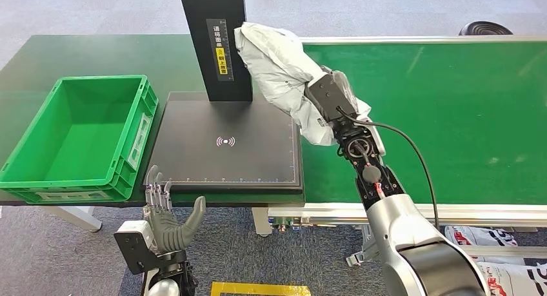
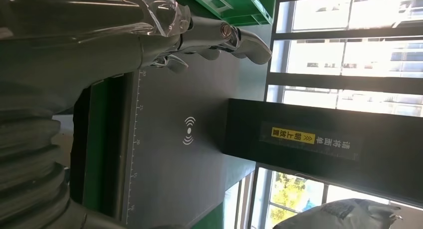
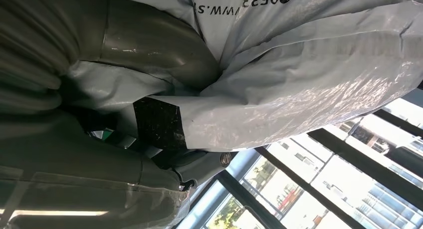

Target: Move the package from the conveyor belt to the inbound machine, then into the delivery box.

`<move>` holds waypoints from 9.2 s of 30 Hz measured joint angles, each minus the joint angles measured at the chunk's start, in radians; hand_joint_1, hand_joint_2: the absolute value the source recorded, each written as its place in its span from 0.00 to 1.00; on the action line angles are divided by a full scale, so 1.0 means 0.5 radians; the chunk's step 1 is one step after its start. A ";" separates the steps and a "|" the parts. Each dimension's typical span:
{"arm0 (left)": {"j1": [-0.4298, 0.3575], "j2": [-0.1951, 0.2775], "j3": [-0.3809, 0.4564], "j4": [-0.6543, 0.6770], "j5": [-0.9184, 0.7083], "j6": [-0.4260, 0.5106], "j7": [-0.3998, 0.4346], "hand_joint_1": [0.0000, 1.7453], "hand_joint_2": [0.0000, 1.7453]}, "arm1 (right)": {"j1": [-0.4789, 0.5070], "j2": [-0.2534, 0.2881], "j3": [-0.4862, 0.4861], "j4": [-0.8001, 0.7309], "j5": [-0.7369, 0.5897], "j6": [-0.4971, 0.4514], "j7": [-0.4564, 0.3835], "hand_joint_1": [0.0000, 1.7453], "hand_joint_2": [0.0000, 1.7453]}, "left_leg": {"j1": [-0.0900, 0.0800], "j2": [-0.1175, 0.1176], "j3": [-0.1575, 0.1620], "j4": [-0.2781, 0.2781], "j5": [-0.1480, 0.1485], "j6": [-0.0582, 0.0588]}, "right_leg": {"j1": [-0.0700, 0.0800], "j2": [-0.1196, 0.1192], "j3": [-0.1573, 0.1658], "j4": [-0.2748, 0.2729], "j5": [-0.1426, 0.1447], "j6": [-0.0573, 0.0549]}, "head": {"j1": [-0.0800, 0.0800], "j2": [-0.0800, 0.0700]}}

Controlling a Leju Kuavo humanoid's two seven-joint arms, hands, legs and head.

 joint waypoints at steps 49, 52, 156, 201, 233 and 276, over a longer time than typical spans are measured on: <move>-0.151 -0.024 -0.022 0.202 0.016 -0.019 0.001 0.00 1.00 | -0.248 0.493 0.641 0.578 -0.175 -0.121 0.539 0.00 1.00 | 0.001 0.010 0.000 0.000 0.001 -0.001 | 0.001 0.003 -0.003 0.000 0.000 -0.001 | 0.000 0.000; -0.153 -0.024 -0.022 0.206 0.019 -0.013 0.000 0.00 1.00 | -0.254 0.493 0.641 0.584 -0.174 -0.129 0.546 0.00 1.00 | 0.001 0.010 0.000 0.000 0.001 -0.001 | 0.001 0.003 -0.003 0.000 0.000 -0.001 | 0.000 0.000; 0.106 0.063 0.128 -0.015 -0.202 0.240 0.000 0.00 1.00 | 1.791 -0.006 0.296 -1.677 -0.645 -0.591 -0.432 0.00 1.00 | 0.001 0.002 0.001 -0.002 -0.012 -0.003 | 0.001 0.002 0.000 -0.001 -0.013 0.000 | 0.001 0.000; -1.526 0.729 -0.155 1.132 -1.992 -0.465 0.694 0.00 1.00 | 1.886 0.126 0.299 -1.802 -0.573 -0.205 -0.447 0.00 1.00 | 0.002 0.000 0.003 -0.001 0.004 -0.006 | 0.002 -0.002 -0.001 0.001 -0.002 -0.006 | 0.001 0.000; -2.089 0.282 -0.749 1.996 -2.314 -0.929 0.941 0.00 1.00 | 1.904 0.216 0.287 -1.876 -0.593 -0.145 -0.435 0.00 1.00 | 0.001 0.007 0.000 -0.001 0.000 -0.005 | 0.002 0.001 -0.002 0.001 -0.002 -0.006 | 0.001 0.000; -1.746 0.407 -0.367 2.044 -2.122 -0.803 1.055 1.00 1.00 | 1.789 0.208 0.279 -1.755 -0.607 -0.120 -0.417 0.00 1.00 | 0.002 0.008 0.026 -0.003 -0.005 -0.006 | 0.002 0.001 0.027 0.001 -0.007 -0.005 | 0.002 0.000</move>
